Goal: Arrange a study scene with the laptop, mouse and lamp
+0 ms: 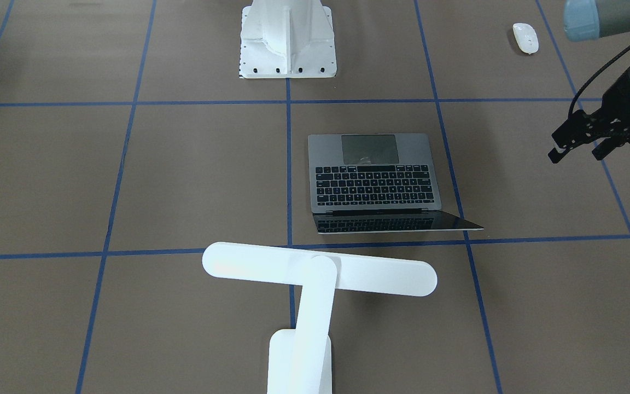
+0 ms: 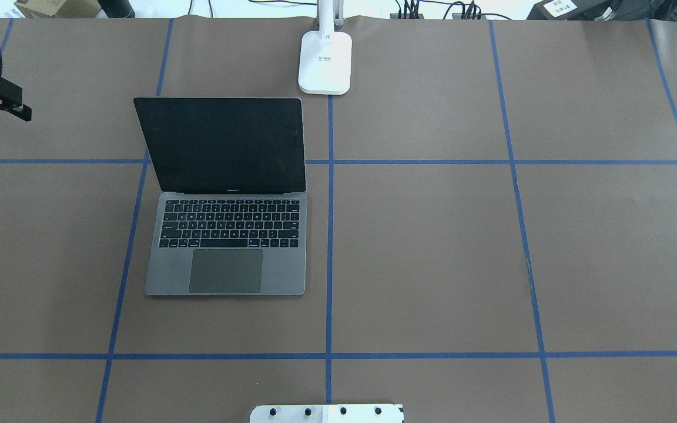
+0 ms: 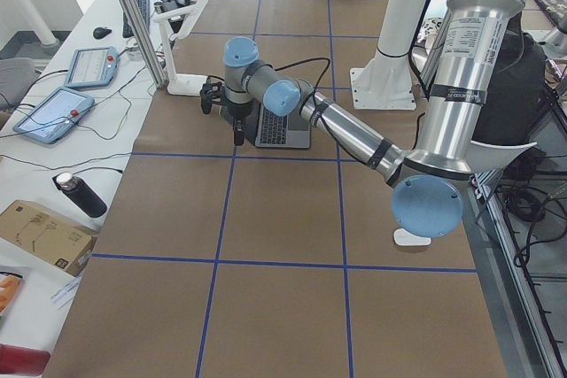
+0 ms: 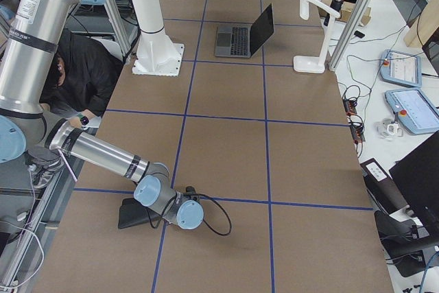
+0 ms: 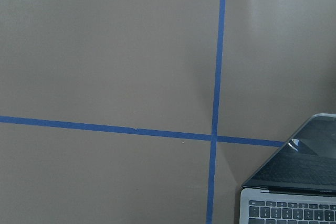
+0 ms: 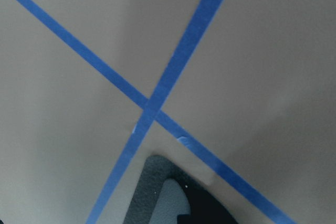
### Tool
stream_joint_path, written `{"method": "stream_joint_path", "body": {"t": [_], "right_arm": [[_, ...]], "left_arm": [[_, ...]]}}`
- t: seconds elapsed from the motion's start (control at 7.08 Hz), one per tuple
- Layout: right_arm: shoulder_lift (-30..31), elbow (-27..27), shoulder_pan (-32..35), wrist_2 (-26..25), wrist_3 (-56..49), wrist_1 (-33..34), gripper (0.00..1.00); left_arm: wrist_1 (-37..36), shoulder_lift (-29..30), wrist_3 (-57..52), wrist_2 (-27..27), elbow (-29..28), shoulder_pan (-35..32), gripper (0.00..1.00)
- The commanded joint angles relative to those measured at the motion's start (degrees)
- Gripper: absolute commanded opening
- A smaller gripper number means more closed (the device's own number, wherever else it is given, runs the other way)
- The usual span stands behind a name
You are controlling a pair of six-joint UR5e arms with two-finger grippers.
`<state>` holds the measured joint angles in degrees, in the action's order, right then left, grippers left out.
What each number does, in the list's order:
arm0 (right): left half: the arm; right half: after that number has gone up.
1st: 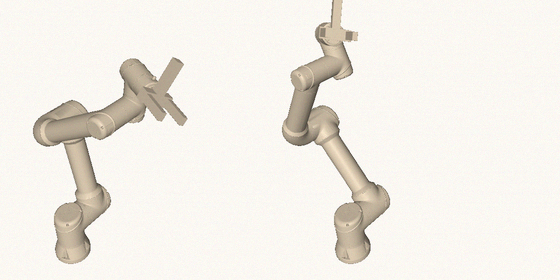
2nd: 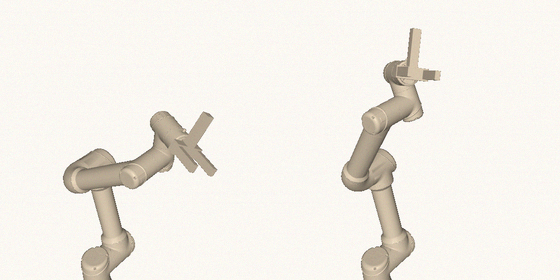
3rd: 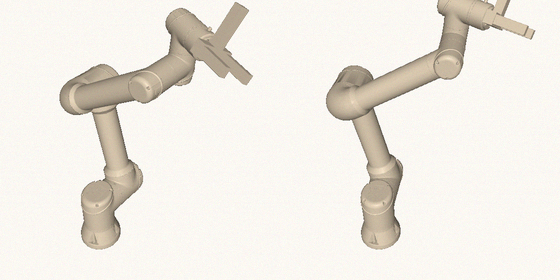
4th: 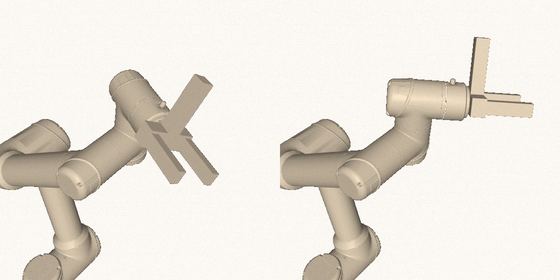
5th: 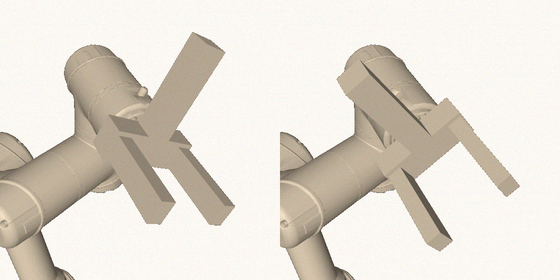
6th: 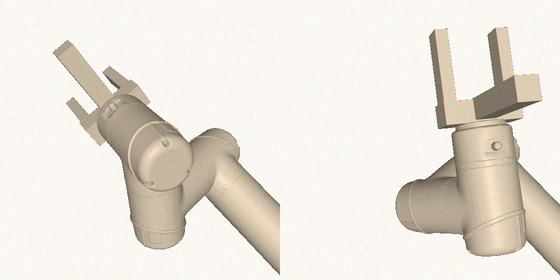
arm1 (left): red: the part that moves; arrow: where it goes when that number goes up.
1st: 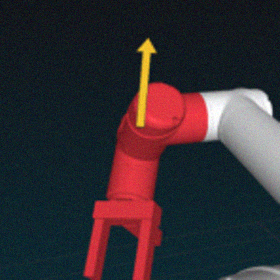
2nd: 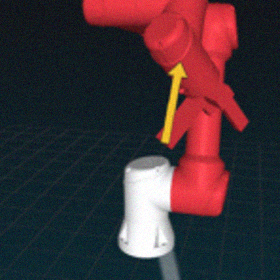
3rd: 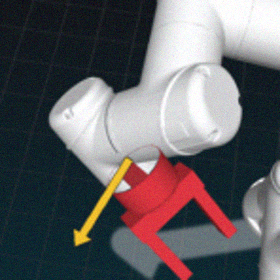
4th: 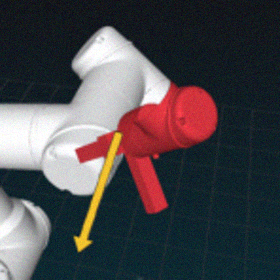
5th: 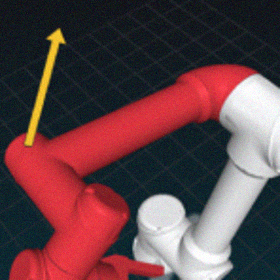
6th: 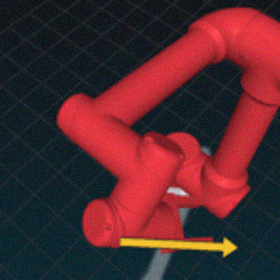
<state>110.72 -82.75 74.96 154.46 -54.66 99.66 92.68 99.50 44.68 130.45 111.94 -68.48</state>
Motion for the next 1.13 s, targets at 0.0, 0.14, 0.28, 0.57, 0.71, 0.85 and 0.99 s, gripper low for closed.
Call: {"method": "stream_joint_path", "body": {"t": [0.0, 0.14, 0.28, 0.57, 0.71, 0.85, 0.99], "right_arm": [[1.25, -4.84, 0.36, 4.95, 8.44, -0.17, 0.0], [3.52, -12.88, 0.45, 4.98, 16.52, -0.09, 0.0], [4.15, -18.7, 0.36, 4.98, 24.52, -0.08, 0.0], [1.45, -24.27, 0.01, 5.67, 37.89, -0.87, 0.0], [-0.05, -26.56, -0.86, 6.98, 42.83, -0.79, 0.0], [-1.72, -29.45, -2.61, 7.61, 49.06, -0.79, 0.0], [-5.39, -31.92, -4.37, 7.7, 57.12, -0.79, 0.0]], "left_arm": [[0.13, -2.37, -0.91, -0.02, 0.12, -0.07, 1.0], [0.22, -3.77, -2.74, -0.02, 0.12, -0.07, 1.0], [0.22, -4.92, -3.8, -0.02, 0.12, -0.07, 1.0], [0.48, -9.3, -13.77, 0.07, 0.12, -0.42, 1.0], [0.48, -10.8, -15.66, -0.02, 0.12, -0.68, 1.0], [0.48, -10.99, -15.68, -0.02, 0.12, -0.69, 1.0], [0.48, -10.99, -15.68, -0.63, 0.04, -0.69, 1.0]]}}
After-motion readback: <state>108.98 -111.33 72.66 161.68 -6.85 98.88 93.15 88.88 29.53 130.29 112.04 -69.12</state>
